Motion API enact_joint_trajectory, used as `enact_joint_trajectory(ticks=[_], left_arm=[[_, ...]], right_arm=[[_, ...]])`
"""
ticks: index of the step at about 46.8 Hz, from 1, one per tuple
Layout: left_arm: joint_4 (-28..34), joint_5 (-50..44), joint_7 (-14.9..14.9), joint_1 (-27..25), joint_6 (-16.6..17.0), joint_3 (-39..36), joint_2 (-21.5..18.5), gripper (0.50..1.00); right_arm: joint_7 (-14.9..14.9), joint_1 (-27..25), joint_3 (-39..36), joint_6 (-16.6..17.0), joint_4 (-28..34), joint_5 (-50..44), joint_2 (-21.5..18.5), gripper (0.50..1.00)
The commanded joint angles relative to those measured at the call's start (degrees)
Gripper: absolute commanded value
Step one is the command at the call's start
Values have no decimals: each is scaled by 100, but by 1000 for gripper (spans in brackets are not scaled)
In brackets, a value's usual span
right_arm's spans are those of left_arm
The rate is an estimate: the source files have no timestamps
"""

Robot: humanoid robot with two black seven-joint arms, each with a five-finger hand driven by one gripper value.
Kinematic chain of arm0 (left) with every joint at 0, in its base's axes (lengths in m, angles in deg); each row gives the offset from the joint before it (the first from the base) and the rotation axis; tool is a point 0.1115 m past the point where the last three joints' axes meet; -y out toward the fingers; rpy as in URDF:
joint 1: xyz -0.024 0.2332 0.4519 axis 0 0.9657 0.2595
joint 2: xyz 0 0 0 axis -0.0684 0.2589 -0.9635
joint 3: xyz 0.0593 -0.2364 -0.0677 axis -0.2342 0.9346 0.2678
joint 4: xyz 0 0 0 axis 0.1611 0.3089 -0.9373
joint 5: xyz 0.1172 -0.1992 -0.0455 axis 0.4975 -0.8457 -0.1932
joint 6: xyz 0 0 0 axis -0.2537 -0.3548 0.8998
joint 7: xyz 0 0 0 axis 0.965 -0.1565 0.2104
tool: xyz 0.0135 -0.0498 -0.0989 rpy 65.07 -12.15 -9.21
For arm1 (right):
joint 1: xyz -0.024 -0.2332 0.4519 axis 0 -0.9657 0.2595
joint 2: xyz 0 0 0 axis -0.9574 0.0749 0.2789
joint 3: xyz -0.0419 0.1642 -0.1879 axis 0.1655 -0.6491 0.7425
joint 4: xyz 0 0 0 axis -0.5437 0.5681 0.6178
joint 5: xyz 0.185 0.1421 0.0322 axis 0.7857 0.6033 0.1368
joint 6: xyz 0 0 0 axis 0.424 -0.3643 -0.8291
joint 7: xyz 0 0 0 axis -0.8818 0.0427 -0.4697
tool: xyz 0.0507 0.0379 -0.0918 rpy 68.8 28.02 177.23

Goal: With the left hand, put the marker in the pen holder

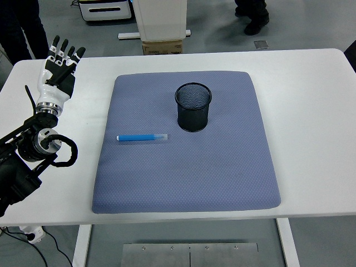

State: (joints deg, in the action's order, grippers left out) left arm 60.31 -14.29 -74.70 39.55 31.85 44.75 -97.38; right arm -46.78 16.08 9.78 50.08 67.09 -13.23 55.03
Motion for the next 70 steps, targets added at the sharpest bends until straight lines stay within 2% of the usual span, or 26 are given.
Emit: enact_joint_trajectory(ticks=[1,4,5,11,15,19,29,32,34,39,42,51,61,62,70], left_arm=[[0,-10,3,-260,178,-611,-163,1000],[0,-10,-6,-428,258,-929,-181,1000],[9,-10,-41,-636,275,-1286,-242,1000],[35,-18,-59,-1068,276,-2044,-462,1000],[70,-10,-59,-1534,205,-2711,-602,1000],[255,-1,-59,-2043,197,-3660,-752,1000],[826,-1,-59,-3520,179,-6367,-743,1000],[1072,-10,-59,-3837,21,-6886,-761,1000],[1195,-10,-59,-4021,-207,-7150,-770,1000],[1301,-27,-59,-4277,-866,-7652,-779,1000],[1388,-18,-50,-4382,-1104,-7924,-726,1000],[1758,183,-24,-4761,-1104,-8856,-366,1000],[1758,1379,143,-4761,-911,-8892,-286,1000],[1775,1692,248,-4743,-728,-8892,-269,1000],[1767,2029,284,-4717,-612,-8892,-163,1000]], right_arm=[[-1,0,1,0,0,0,0,1000],[-1,0,1,0,0,0,0,1000],[-1,0,1,0,0,0,0,1000],[-1,0,1,0,0,0,0,1000],[-1,0,1,0,0,0,0,1000],[-1,0,1,0,0,0,0,1000],[-1,0,1,0,0,0,0,1000],[-1,0,1,0,0,0,0,1000],[-1,0,1,0,0,0,0,1000],[-1,0,1,0,0,0,0,1000],[-1,0,1,0,0,0,0,1000],[-1,0,1,0,0,0,0,1000],[-1,0,1,0,0,0,0,1000],[-1,0,1,0,0,0,0,1000],[-1,0,1,0,0,0,0,1000]])
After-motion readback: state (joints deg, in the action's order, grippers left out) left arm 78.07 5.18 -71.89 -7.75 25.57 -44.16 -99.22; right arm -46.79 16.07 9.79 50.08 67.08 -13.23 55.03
